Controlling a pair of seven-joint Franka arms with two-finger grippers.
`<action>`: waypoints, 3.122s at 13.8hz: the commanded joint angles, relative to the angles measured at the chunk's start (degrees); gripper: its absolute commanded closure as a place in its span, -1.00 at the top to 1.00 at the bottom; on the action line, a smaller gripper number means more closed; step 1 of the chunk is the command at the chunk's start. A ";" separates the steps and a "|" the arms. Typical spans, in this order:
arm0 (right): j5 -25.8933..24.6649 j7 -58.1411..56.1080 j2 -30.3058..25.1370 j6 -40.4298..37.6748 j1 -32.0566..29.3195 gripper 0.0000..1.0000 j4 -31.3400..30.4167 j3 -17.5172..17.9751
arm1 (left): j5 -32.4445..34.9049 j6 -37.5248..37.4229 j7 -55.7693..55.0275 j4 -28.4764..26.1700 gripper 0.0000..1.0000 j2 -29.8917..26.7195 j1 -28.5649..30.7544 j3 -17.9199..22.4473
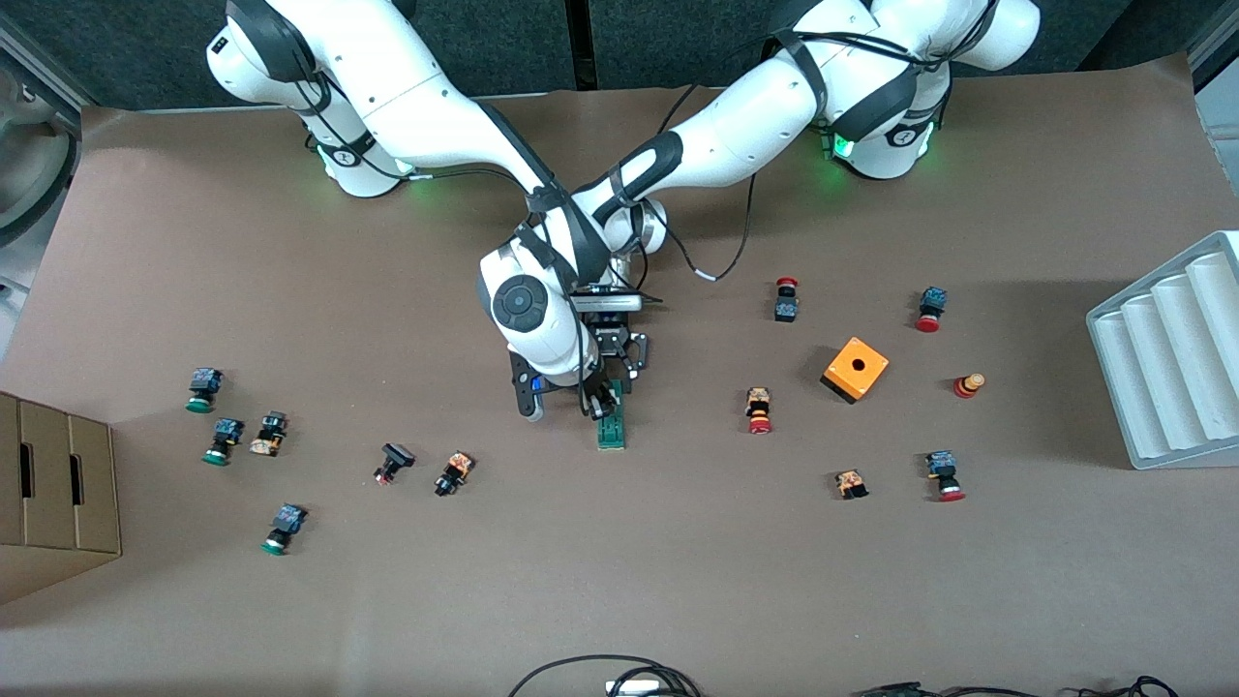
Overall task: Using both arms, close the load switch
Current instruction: 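Close the right gripper on the raised white switch handle, then swing the white handle down onto the switch base with the right gripper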
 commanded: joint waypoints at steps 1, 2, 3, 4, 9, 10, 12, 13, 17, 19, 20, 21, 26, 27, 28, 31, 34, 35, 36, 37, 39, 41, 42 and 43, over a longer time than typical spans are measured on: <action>1.34 -0.38 1.06 0.44 -1.47 -0.45 2.53 -0.16 | 0.31 0.51 -1.10 0.81 0.44 2.21 -1.03 0.10; 1.34 -0.29 1.14 0.26 -1.56 -0.45 2.79 -0.16 | 0.39 0.51 -1.10 0.81 0.44 2.21 -1.03 0.10; 1.34 -0.29 1.14 0.17 -1.56 -0.45 2.88 -0.16 | 0.31 0.51 -1.10 0.81 0.44 2.21 -1.03 0.10; 1.34 -0.29 1.23 0.17 -1.56 -0.45 2.88 -0.16 | 0.39 0.51 -1.10 0.81 0.44 2.21 -1.03 0.10; 1.42 -0.29 1.76 -0.71 -2.34 -0.52 4.46 -0.16 | 0.31 0.51 -1.10 0.81 0.44 2.21 -1.03 0.01; 1.43 -0.29 1.76 -0.80 -2.35 -0.55 4.55 -0.16 | 0.31 0.51 -1.10 0.73 0.44 2.21 -1.03 0.10; 1.69 -0.29 1.76 -0.89 -2.35 -0.59 4.64 -0.16 | 0.31 0.51 -1.10 0.73 0.44 2.21 -1.03 0.10; 2.30 -0.29 1.76 -0.89 -2.35 -0.59 4.64 -0.16 | 0.31 0.51 -1.10 0.73 0.44 2.21 -1.03 0.10; 2.48 -0.29 1.93 -0.98 -2.70 -0.60 5.08 -0.16 | 0.31 0.51 -1.10 0.73 0.45 2.21 -1.03 0.10; 2.48 -0.29 2.20 -1.06 -2.70 -0.60 5.69 -0.16 | 0.31 0.42 -1.10 0.73 0.45 2.21 -1.03 0.10; 2.57 -0.29 2.55 -1.06 -2.70 -0.60 6.22 -0.16 | 0.31 0.42 -1.10 0.73 0.44 2.21 -1.03 0.10; 2.57 -0.21 2.90 -1.06 -2.70 -0.60 6.66 -0.16 | 0.31 0.51 -1.10 0.73 0.45 2.21 -1.03 0.10; 3.80 0.14 3.69 -3.00 -2.61 -0.60 8.86 -0.25 | 0.31 0.51 -1.10 0.64 0.45 2.12 -1.03 0.10; 3.80 0.32 3.78 -3.00 -2.61 -0.60 8.95 -0.25 | 0.31 0.51 -1.10 0.64 0.45 2.03 -0.94 0.10; 3.80 0.32 3.87 -3.00 -2.61 -0.60 9.12 -0.25 | 0.31 0.51 -1.10 0.73 0.45 2.03 -0.94 0.10; 3.89 0.59 3.96 -3.08 -2.61 -0.61 9.65 -0.25 | 0.31 0.51 -1.02 0.73 0.45 2.03 -0.94 0.10; 3.89 0.59 4.13 -3.17 -2.61 -0.63 10.00 -0.25 | 0.31 0.51 -1.02 0.73 0.45 2.12 -0.94 0.10; 3.89 0.67 4.22 -3.17 -2.61 -0.64 10.00 -0.25 | 0.31 0.51 -1.10 0.73 0.45 2.12 -0.94 0.10; 3.97 0.59 4.22 -3.09 -2.70 -0.66 10.09 -0.25 | 0.31 0.51 -1.10 0.64 0.45 2.12 -0.94 0.10; 3.97 0.59 4.31 -3.17 -2.70 -0.67 10.09 -0.25 | 0.31 0.51 -1.10 0.73 0.45 2.03 -0.94 0.10; 3.97 0.59 4.57 -3.17 -2.70 -0.69 10.79 -0.25 | 0.31 0.51 -1.02 0.73 0.45 2.12 -0.94 0.10; 3.97 0.59 5.10 -3.17 -2.70 -0.70 11.23 -0.25 | 0.31 0.51 -1.02 0.73 0.45 2.03 -0.94 0.10; 3.97 0.59 5.36 -3.17 -2.79 -0.70 11.58 -0.34 | 0.31 0.51 -1.02 0.73 0.45 2.03 -0.94 0.10; 3.97 0.59 5.62 -3.17 -2.79 -0.70 11.93 -0.43 | 0.31 0.51 -1.02 0.73 0.45 2.12 -0.94 0.10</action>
